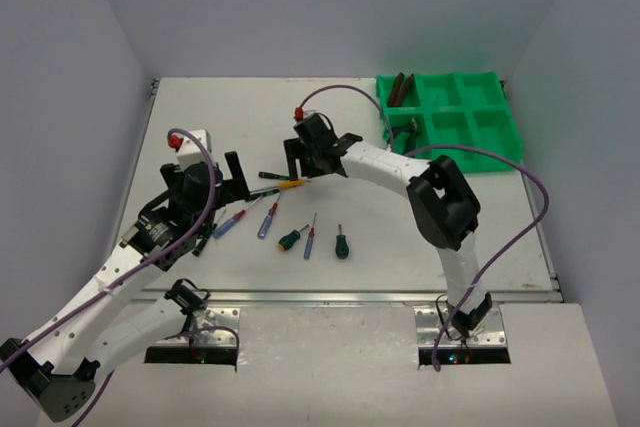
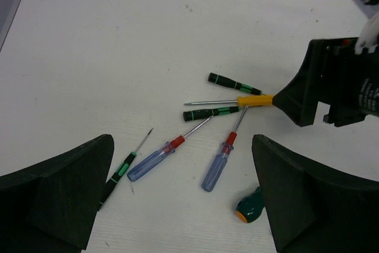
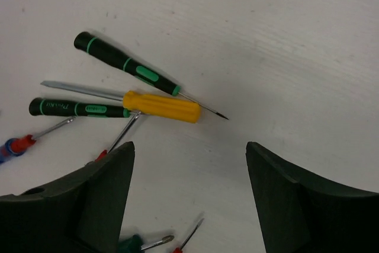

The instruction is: Sort the tools into containers

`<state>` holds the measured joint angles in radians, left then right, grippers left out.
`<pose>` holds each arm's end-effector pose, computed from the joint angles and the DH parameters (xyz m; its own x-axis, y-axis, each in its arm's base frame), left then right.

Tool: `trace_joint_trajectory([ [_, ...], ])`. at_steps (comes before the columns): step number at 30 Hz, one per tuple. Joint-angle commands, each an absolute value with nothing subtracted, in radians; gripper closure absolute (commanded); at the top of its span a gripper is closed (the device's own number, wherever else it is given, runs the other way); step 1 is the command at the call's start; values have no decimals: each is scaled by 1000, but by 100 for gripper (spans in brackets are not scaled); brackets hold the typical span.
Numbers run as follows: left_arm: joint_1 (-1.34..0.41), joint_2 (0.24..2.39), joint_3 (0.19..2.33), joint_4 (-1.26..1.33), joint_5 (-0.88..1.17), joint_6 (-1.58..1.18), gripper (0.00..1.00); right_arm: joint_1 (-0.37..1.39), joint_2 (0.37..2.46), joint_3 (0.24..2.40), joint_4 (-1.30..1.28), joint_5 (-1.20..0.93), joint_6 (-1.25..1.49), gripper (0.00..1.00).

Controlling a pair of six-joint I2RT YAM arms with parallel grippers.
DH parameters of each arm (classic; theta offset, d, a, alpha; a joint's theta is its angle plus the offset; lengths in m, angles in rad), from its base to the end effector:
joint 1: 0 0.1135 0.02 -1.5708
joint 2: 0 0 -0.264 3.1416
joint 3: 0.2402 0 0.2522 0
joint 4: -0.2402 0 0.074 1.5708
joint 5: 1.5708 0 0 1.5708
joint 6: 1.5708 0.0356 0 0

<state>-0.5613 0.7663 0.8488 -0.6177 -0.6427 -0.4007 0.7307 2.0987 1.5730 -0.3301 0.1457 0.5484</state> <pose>0.1444 -0.0656 0.3243 -0.3935 -0.1214 -0.9113 -0.1779 0.9826 -0.0540 0.3509 0.3075 0.1881 -0.7871 -0.0128 -0.6166 -0.2098 0.9457 0.2482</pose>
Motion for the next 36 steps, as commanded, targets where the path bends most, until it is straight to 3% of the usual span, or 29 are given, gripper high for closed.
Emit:
trace_joint_trajectory([
  [1, -552, 745, 850, -583, -630, -400, 0, 741, 2149, 1714, -304, 73, 215, 44],
  [3, -551, 741, 850, -579, -625, -399, 0, 742, 2181, 1767, -360, 20, 96, 52],
  [10, -551, 730, 848, -572, -614, -394, 0, 741, 2169, 1729, -391, -138, -376, 57],
  [13, -549, 732, 849, -572, -614, -393, 0, 736, 2180, 1745, -400, -179, -485, 65],
  [19, -551, 727, 848, -574, -612, -393, 0, 721, 2271, 1877, -480, -276, -555, 69],
  [36, -551, 723, 847, -571, -604, -391, 0, 716, 2376, 1906, -490, -298, -579, 72],
])
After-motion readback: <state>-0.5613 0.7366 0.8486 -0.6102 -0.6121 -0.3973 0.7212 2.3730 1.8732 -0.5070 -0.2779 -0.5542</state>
